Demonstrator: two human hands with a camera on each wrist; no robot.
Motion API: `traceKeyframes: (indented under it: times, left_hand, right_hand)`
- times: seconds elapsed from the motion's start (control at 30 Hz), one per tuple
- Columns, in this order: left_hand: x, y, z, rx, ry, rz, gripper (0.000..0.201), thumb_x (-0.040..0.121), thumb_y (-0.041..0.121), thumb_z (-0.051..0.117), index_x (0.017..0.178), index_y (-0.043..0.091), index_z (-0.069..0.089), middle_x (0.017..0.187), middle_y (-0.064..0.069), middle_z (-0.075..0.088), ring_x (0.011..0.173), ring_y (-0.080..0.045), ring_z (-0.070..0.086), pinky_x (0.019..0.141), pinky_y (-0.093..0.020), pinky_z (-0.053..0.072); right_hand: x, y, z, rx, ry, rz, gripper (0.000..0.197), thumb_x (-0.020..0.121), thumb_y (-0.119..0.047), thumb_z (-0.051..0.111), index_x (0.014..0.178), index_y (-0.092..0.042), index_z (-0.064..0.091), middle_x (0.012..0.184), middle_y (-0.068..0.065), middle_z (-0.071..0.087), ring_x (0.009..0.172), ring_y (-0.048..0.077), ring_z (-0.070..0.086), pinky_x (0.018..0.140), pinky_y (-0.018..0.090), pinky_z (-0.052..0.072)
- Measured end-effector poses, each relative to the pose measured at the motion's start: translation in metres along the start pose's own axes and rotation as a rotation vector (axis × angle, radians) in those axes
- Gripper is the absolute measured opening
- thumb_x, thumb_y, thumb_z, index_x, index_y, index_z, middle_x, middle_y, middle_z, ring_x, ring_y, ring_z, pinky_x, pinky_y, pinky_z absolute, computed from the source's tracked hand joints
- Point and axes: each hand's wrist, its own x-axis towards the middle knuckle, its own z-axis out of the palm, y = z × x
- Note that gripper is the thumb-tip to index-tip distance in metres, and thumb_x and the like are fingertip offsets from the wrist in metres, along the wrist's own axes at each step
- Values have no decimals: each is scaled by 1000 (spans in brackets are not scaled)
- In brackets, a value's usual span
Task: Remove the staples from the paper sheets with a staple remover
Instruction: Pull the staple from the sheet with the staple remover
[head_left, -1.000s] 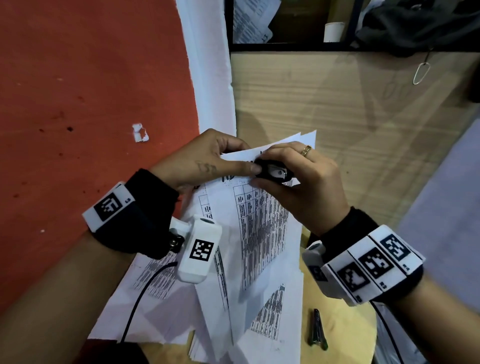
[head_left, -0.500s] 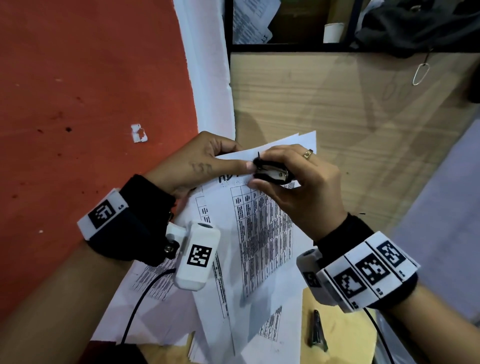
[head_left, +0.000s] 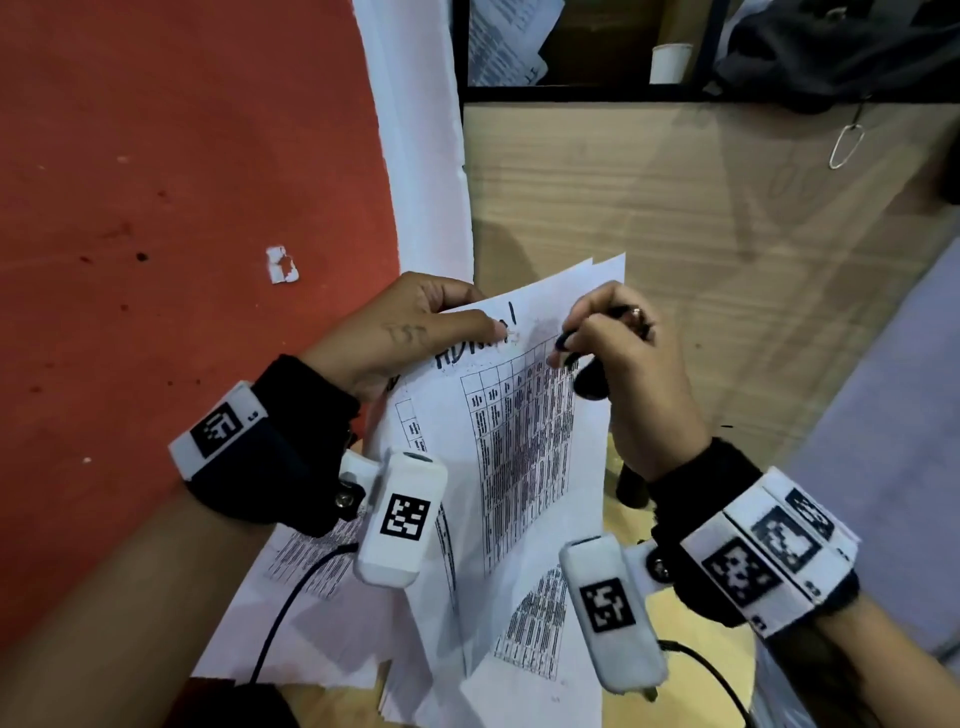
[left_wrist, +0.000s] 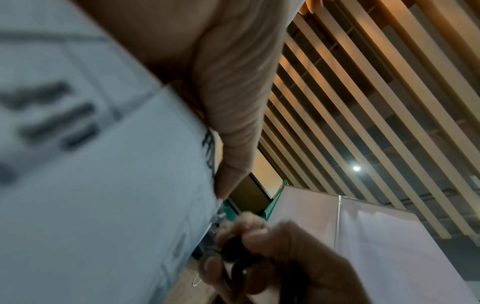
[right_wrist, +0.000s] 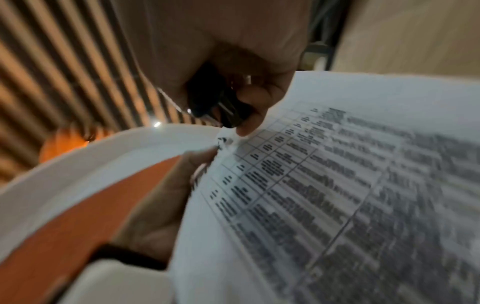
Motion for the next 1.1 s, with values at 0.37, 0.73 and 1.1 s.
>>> traceKeyframes:
  times: [0.37, 0.73, 1.1]
  left_hand:
    - [5, -6, 8, 44, 90, 92, 15, 67, 16, 68, 52, 17, 68, 56, 0, 61, 53, -8, 52, 55, -19, 41]
    - [4, -8, 11, 160, 112, 178, 13, 68, 24, 64, 59, 16, 66, 56, 4, 56, 51, 0, 47, 50, -16, 37]
    - [4, -12, 7, 253, 69, 153, 22, 70, 31, 59, 57, 12, 59, 60, -3, 50, 58, -10, 42, 57, -26, 31]
  right_hand:
    - [0, 8, 14, -691, 21, -353, 8, 72, -24, 66, 70, -17, 65, 71, -4, 59, 67, 13, 54, 65, 35, 46]
    - [1, 3, 20, -633, 43, -162, 10, 62, -34, 56, 60, -25, 60, 69, -3, 62, 72, 24, 59, 68, 44, 50]
    - [-3, 6, 26, -851, 43, -286, 17, 65, -31, 49, 68, -20, 62, 79, 0, 63, 77, 28, 60, 63, 35, 47]
